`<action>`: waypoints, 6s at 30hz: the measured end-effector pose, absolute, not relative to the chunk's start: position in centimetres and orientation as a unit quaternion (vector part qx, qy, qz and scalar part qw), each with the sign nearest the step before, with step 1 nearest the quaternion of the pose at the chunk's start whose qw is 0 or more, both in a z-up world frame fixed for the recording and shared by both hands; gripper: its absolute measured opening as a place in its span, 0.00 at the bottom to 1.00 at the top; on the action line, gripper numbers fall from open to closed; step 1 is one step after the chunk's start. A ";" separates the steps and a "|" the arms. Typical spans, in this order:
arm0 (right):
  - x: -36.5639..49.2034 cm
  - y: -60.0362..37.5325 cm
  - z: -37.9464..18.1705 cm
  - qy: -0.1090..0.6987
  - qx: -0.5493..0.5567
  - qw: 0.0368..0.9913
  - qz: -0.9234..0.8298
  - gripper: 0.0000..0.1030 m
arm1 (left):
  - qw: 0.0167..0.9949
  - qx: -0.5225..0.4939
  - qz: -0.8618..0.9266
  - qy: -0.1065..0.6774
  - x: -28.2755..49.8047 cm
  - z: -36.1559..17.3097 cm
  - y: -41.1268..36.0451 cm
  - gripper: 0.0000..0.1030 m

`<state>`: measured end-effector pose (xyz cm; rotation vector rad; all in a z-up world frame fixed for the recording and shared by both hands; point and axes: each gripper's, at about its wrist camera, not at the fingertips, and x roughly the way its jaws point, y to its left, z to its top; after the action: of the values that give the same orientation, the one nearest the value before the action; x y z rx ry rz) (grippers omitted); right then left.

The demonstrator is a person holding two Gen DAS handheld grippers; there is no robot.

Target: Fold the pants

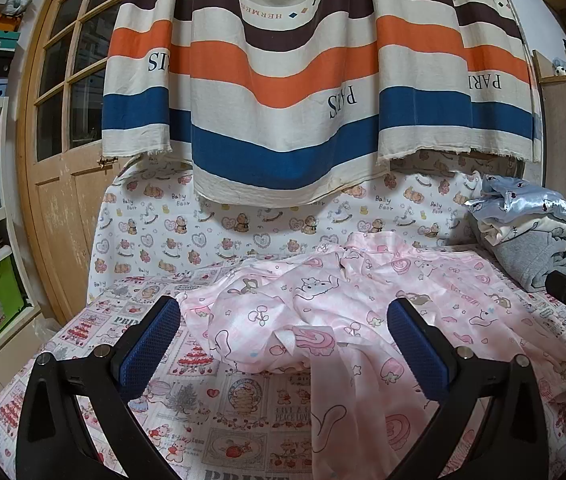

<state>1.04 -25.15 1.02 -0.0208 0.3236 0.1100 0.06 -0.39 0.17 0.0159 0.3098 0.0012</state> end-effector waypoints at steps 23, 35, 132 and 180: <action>1.0 -25.2 1.0 0.161 -0.010 0.985 0.055 0.99 | 0.988 0.008 0.000 0.154 0.1 0.1 -0.3 1.00; 1.0 -25.1 0.8 0.163 -0.011 0.985 0.054 0.99 | 0.988 0.008 0.000 0.154 0.1 0.1 -0.3 1.00; 37.1 -7.6 -5.1 0.420 -0.126 0.864 0.248 0.49 | 0.954 -0.042 0.123 0.271 19.8 3.3 12.6 1.00; 38.6 -16.7 -2.8 0.379 0.031 0.908 0.177 0.04 | 0.869 -0.068 -0.016 0.490 25.9 -6.1 11.9 0.41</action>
<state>38.58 -16.74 -2.84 0.0640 0.7833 0.3660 25.93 11.94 -6.12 -0.1430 1.0254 -0.0333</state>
